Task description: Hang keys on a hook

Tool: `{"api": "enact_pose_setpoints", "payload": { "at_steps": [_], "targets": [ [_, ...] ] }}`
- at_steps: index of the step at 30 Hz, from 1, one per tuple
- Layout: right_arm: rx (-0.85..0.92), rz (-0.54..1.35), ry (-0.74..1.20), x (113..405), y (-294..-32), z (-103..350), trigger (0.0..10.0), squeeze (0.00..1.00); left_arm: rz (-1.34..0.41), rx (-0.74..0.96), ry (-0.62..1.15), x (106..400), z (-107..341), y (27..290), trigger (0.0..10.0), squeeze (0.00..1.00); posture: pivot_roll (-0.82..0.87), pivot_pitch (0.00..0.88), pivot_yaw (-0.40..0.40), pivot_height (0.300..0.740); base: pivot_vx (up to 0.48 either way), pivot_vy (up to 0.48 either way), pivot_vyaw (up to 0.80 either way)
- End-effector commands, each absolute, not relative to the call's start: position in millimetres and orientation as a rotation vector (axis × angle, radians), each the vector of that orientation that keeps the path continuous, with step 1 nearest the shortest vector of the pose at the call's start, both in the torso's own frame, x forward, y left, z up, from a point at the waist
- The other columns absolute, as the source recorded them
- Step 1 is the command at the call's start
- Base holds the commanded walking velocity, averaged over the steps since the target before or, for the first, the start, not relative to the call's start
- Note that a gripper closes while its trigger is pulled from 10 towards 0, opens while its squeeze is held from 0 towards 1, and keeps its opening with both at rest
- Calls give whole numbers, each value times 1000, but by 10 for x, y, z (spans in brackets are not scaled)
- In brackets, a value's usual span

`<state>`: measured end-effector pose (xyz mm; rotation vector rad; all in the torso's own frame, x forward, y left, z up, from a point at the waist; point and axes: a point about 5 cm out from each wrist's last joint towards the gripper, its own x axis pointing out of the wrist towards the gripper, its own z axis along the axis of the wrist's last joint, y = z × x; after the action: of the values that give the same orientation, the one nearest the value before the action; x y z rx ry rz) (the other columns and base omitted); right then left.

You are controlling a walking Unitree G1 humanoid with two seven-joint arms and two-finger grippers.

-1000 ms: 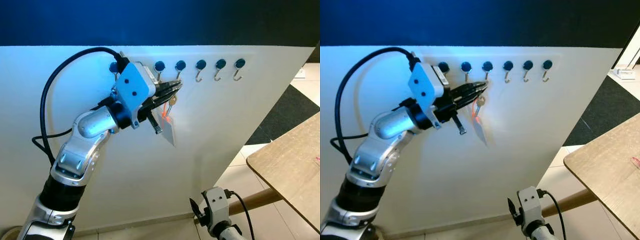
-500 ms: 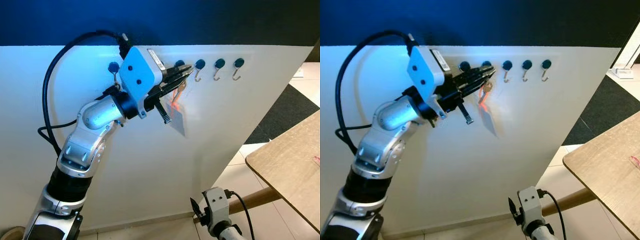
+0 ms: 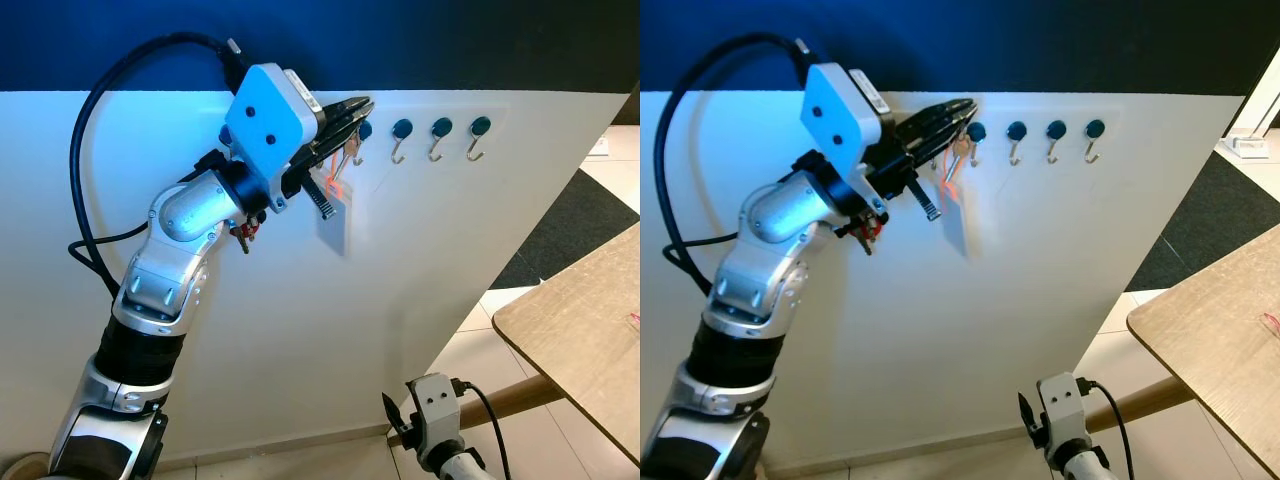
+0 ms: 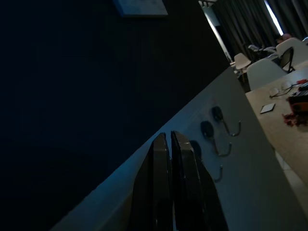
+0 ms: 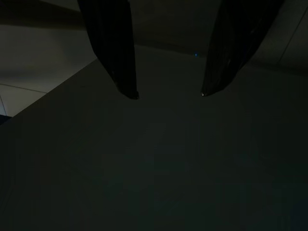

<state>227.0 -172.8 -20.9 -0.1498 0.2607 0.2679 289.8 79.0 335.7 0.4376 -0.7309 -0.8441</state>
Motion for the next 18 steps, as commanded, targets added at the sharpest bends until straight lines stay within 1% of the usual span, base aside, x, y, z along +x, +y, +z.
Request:
{"api": "enact_pose_setpoints", "payload": {
  "at_steps": [1,7,8,11,12,15,18],
  "targets": [
    [-153,258,277,2230,-1764,-242,10000,0,-833,462,-738,2908,3353,792,10000,0,73,61,-58,740,0,0,0],
    [-112,268,233,2236,-1736,-201,10000,0,-845,479,-717,2931,3266,803,10000,0,73,59,-57,740,0,0,0],
    [-77,303,173,2249,-1685,-133,10000,0,-844,480,-711,2940,3252,823,10000,0,76,62,-56,740,0,0,0],
    [-57,368,78,2266,-1598,-7,10000,0,-840,480,-706,2949,3250,852,10000,0,77,63,-55,740,0,0,0],
    [-42,425,-10,2284,-1510,136,10000,0,-837,484,-701,2959,3248,881,10000,0,78,65,-54,740,0,0,0],
    [-35,443,-38,2288,-1483,184,10000,0,-835,486,-700,2963,3247,890,10000,0,78,65,-54,740,0,0,0],
    [-30,485,-125,2309,-1406,359,10000,0,-831,490,-697,2973,3250,916,10000,0,74,68,-51,740,0,0,0]
  ]
}}
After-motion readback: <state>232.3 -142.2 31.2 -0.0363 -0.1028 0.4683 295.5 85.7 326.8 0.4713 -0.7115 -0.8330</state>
